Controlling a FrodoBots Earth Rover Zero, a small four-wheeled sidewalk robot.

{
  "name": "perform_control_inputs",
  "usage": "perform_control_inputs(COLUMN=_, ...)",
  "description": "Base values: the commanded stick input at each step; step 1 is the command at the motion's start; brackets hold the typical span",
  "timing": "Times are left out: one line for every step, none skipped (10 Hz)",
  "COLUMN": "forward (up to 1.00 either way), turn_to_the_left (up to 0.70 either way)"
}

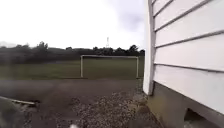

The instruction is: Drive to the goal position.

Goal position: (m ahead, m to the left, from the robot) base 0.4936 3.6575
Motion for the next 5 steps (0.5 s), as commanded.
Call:
perform_control_inputs(forward=0.06, turn_to_the_left=0.0)
perform_control_inputs(forward=0.06, turn_to_the_left=0.0)
perform_control_inputs(forward=0.06, turn_to_the_left=0.0)
perform_control_inputs(forward=0.06, turn_to_the_left=0.0)
perform_control_inputs(forward=0.06, turn_to_the_left=0.0)
